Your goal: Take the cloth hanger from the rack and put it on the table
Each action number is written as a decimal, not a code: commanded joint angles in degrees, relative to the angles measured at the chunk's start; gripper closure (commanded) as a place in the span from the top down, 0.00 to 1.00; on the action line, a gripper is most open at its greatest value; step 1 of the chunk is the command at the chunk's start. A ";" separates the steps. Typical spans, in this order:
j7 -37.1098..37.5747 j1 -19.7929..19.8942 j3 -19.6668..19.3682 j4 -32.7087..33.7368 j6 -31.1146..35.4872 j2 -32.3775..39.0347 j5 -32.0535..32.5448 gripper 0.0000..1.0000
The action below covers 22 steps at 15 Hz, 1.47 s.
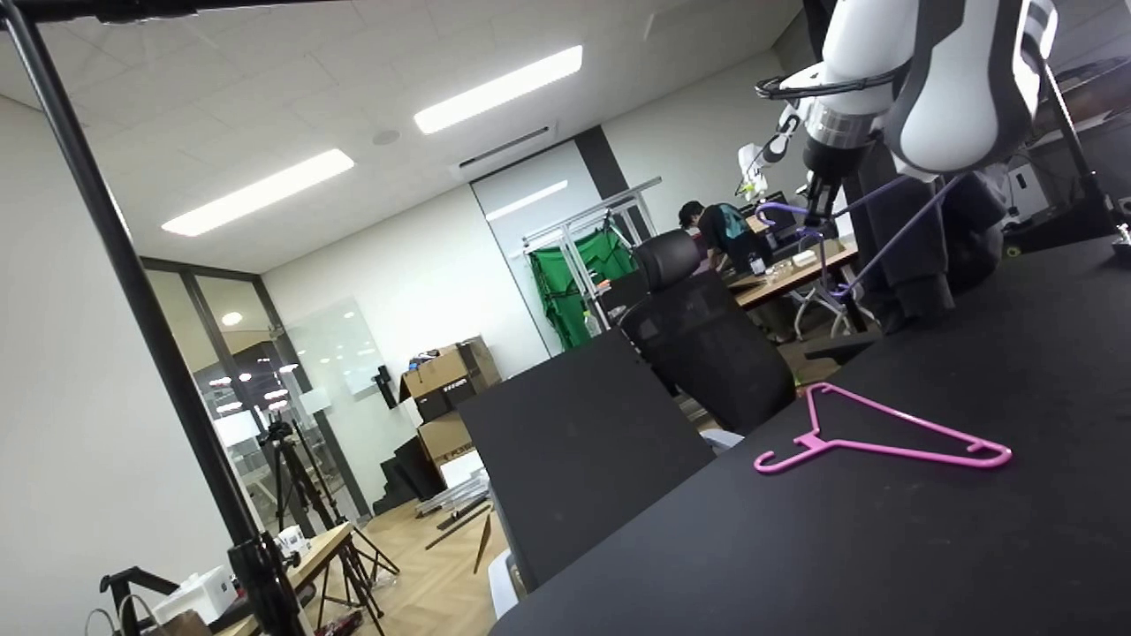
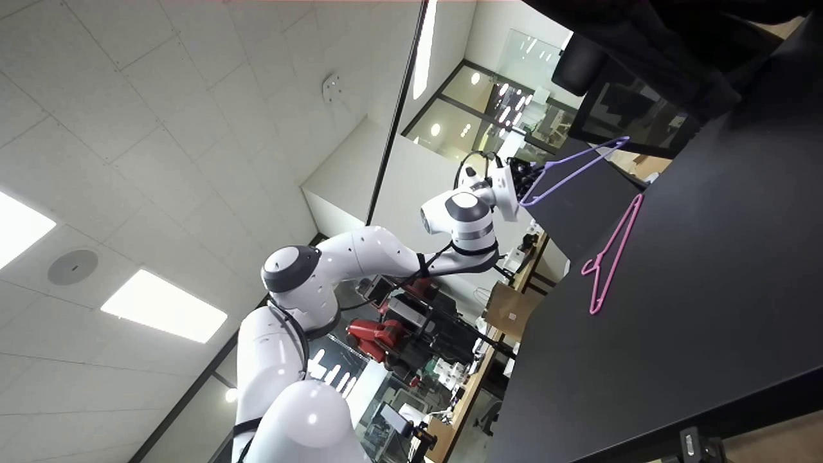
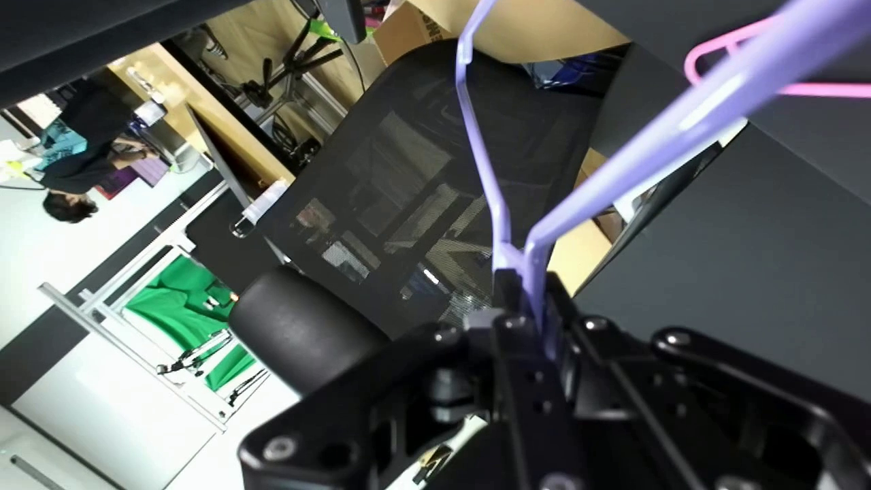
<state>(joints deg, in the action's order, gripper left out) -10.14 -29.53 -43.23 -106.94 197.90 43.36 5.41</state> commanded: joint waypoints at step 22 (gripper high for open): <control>1.43 -22.40 -18.78 10.67 0.07 42.73 -49.27 0.02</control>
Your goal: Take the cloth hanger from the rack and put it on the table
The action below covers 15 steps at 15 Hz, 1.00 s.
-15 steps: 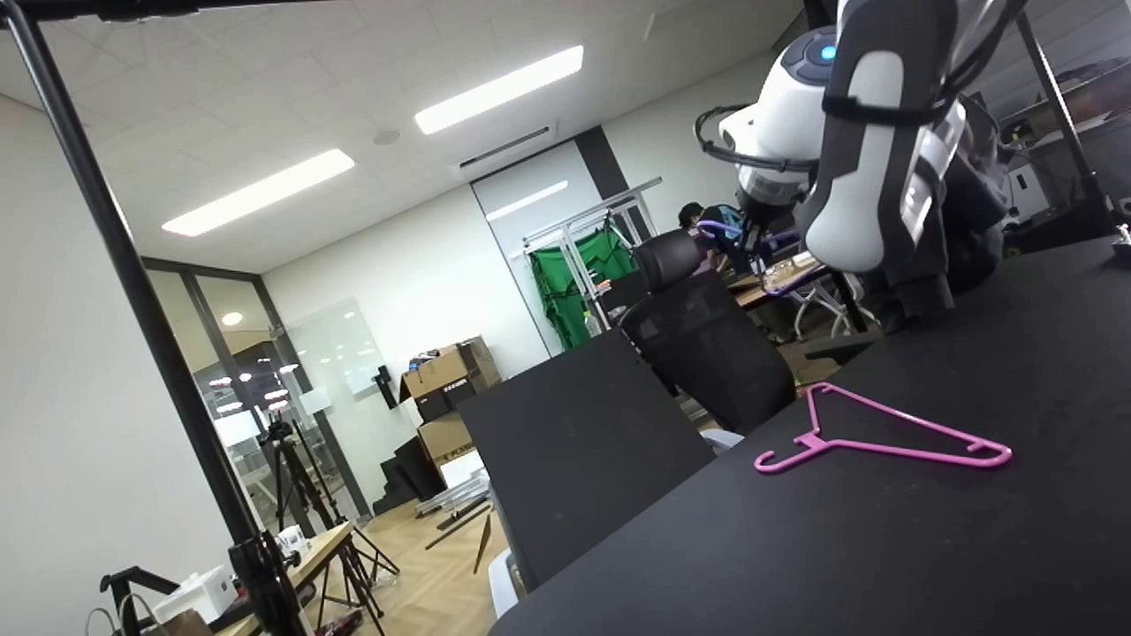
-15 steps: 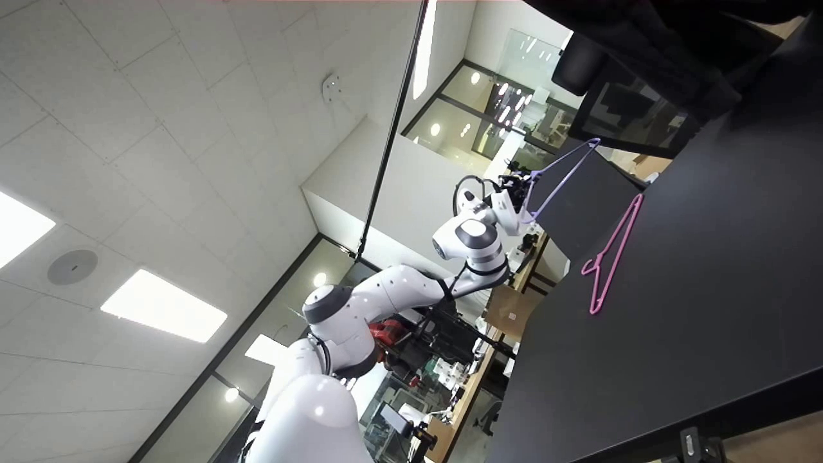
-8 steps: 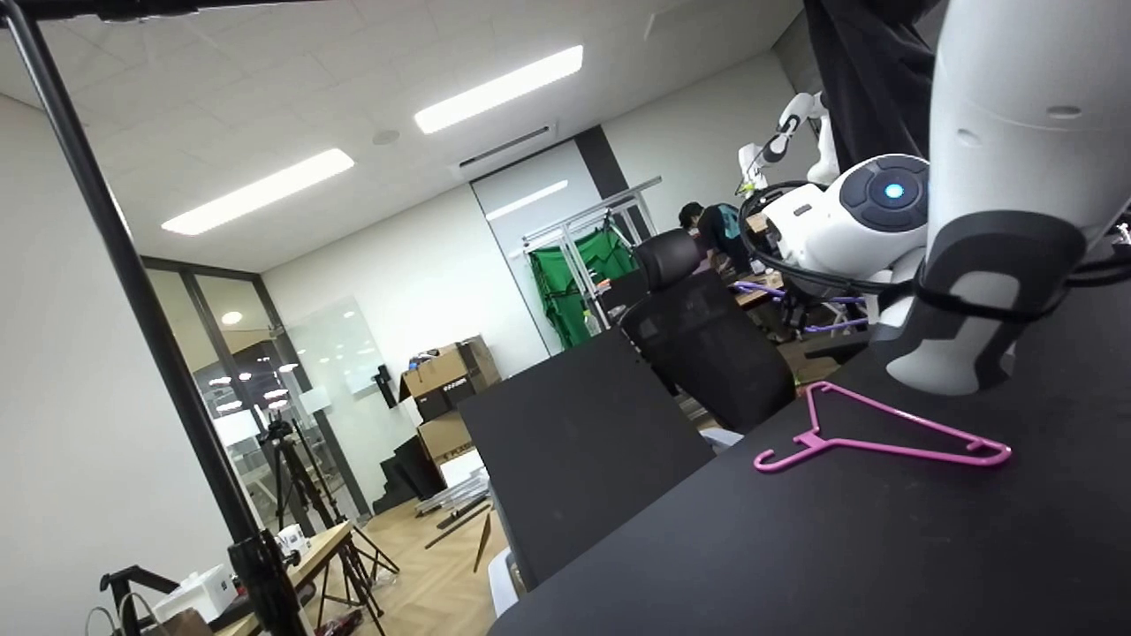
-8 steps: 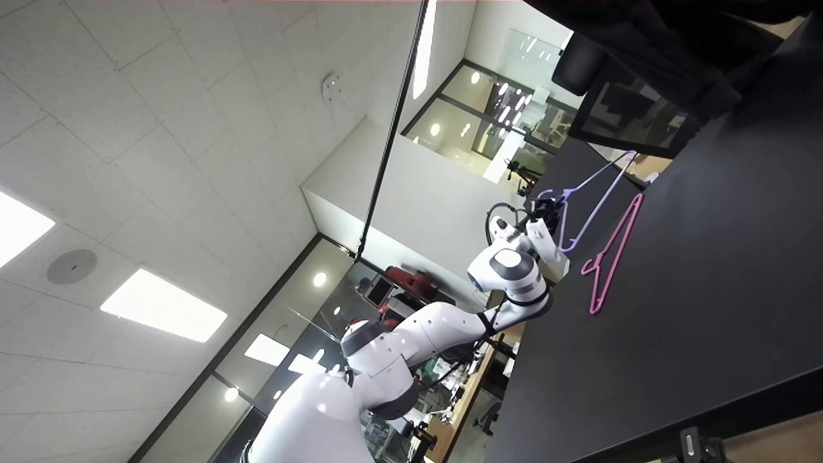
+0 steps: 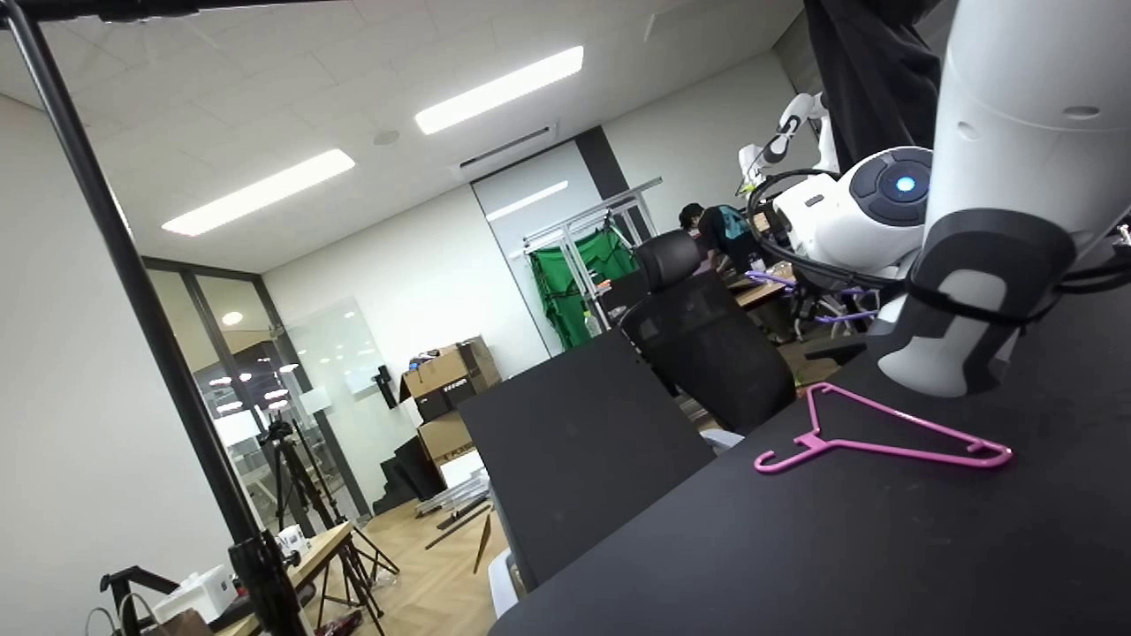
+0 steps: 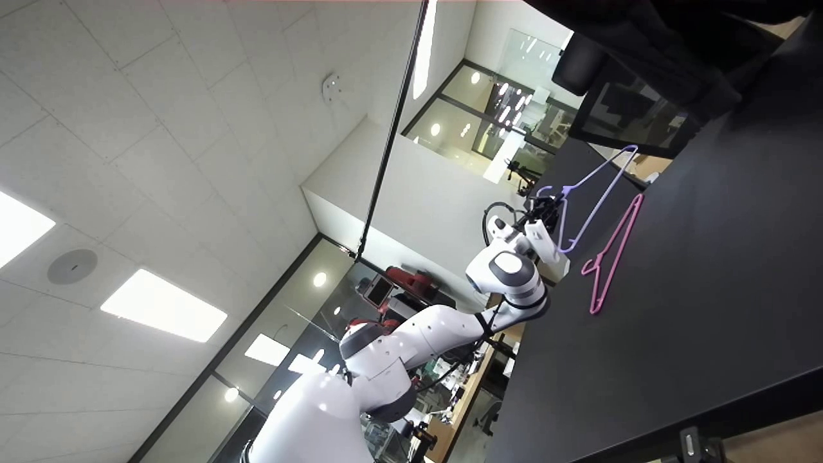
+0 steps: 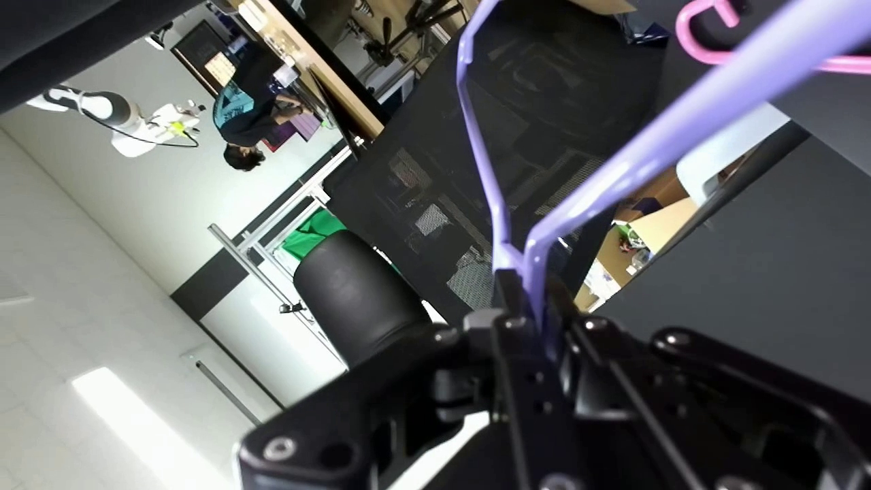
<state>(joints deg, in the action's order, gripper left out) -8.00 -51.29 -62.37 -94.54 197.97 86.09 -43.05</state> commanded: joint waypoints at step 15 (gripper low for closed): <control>6.11 1.17 4.75 -7.53 0.21 -0.08 8.66 0.35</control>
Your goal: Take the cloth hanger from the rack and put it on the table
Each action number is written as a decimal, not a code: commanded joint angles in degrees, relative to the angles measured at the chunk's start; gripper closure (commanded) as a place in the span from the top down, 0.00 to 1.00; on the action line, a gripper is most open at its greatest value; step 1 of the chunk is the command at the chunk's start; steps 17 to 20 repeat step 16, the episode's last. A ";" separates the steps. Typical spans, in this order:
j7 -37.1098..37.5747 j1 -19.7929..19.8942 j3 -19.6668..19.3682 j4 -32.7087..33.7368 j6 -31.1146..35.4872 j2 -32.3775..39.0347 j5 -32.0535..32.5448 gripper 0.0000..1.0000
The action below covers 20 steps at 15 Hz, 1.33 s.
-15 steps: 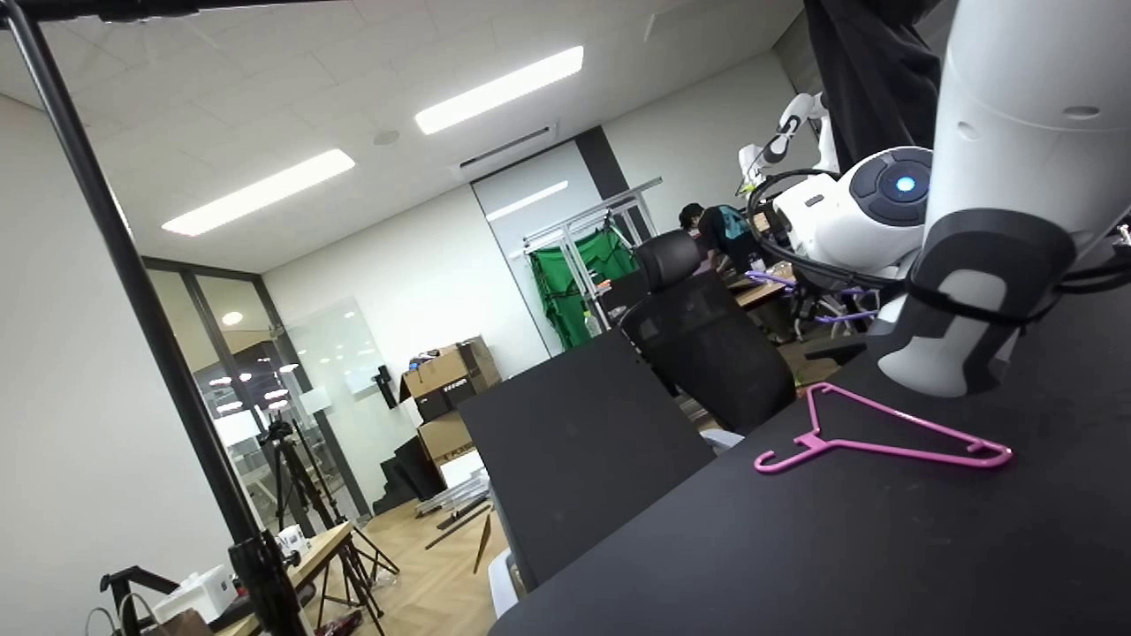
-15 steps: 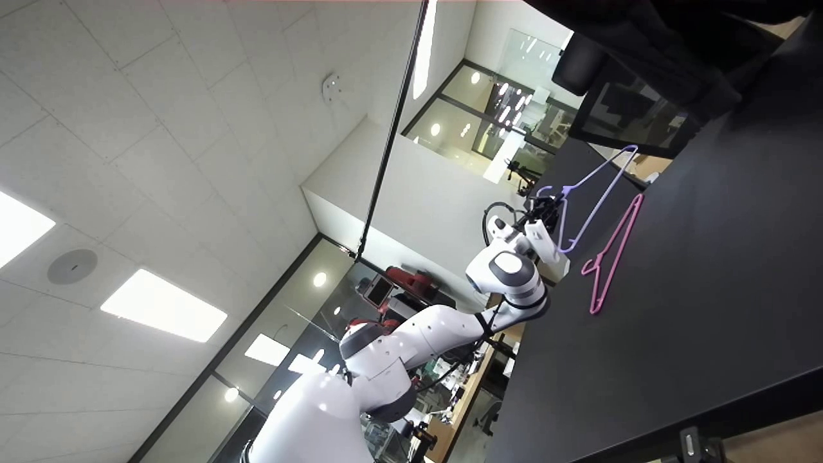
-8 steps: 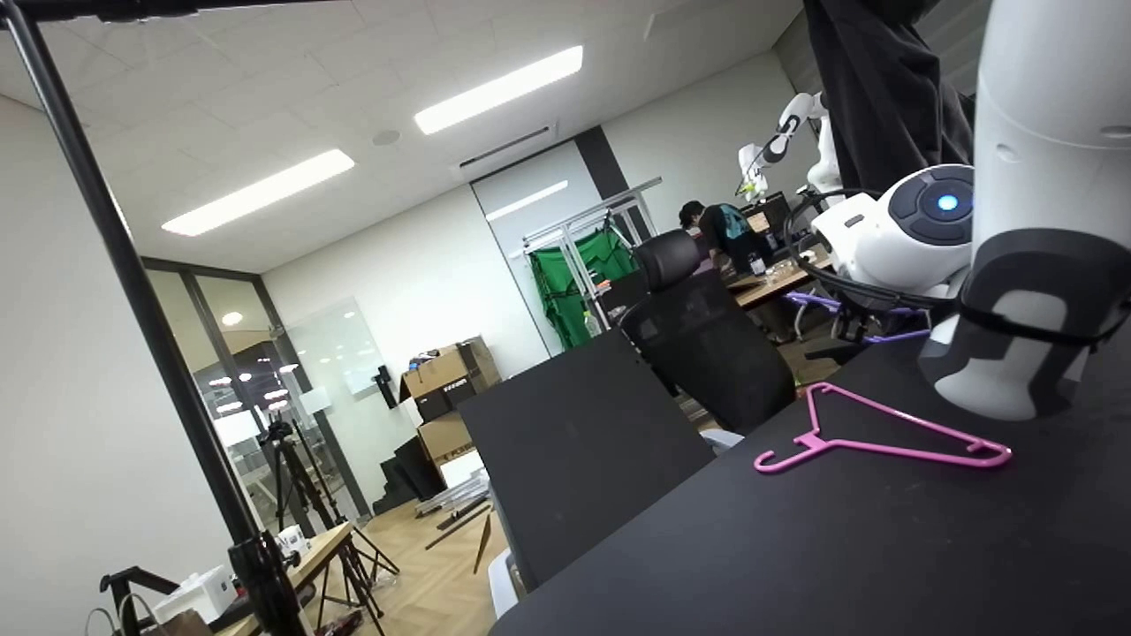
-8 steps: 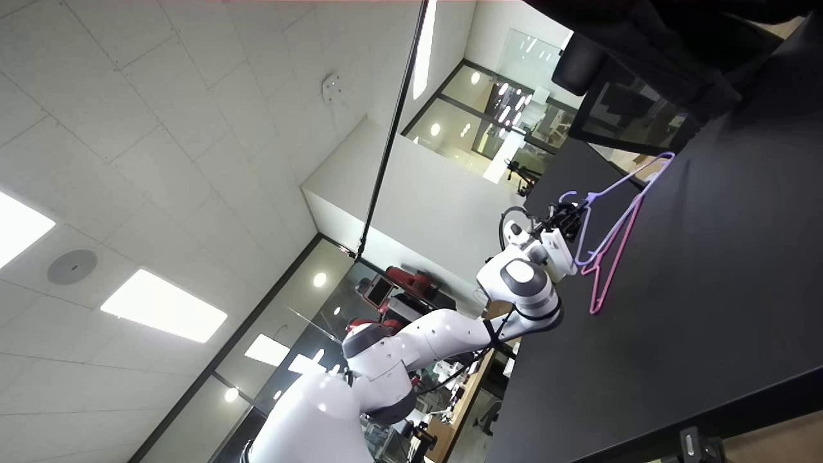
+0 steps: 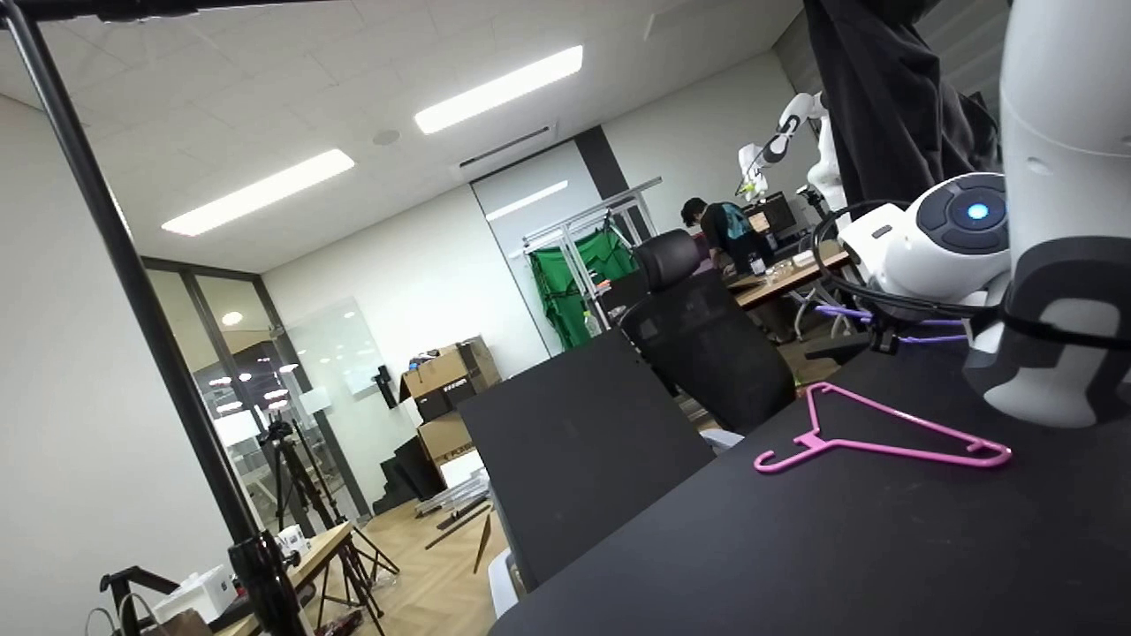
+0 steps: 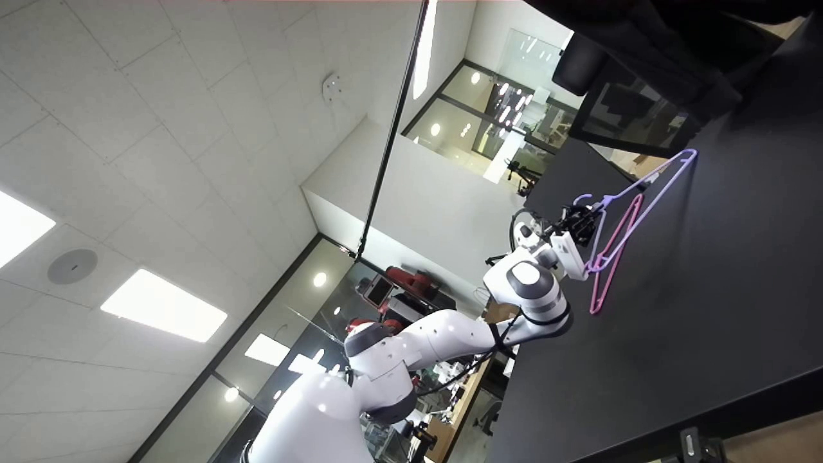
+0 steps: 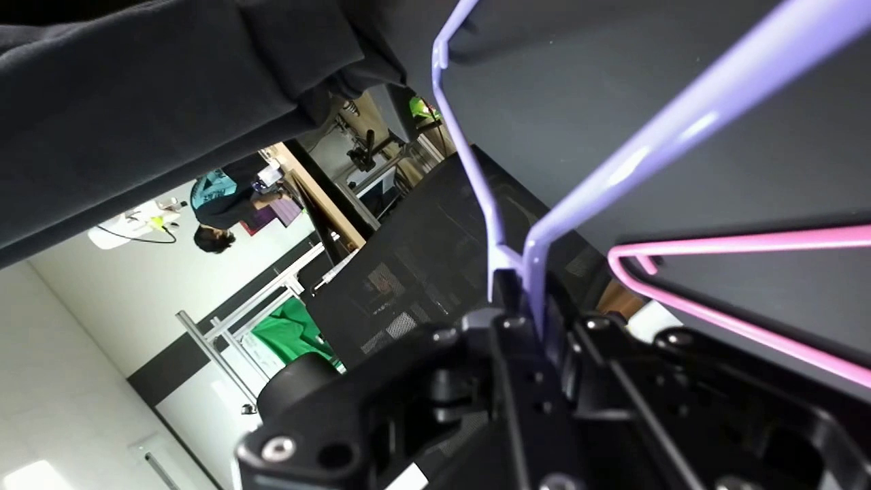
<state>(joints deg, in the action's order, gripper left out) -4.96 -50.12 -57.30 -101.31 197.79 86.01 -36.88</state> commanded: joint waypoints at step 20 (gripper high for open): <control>0.32 14.76 17.32 8.98 -0.47 -22.37 24.45 1.00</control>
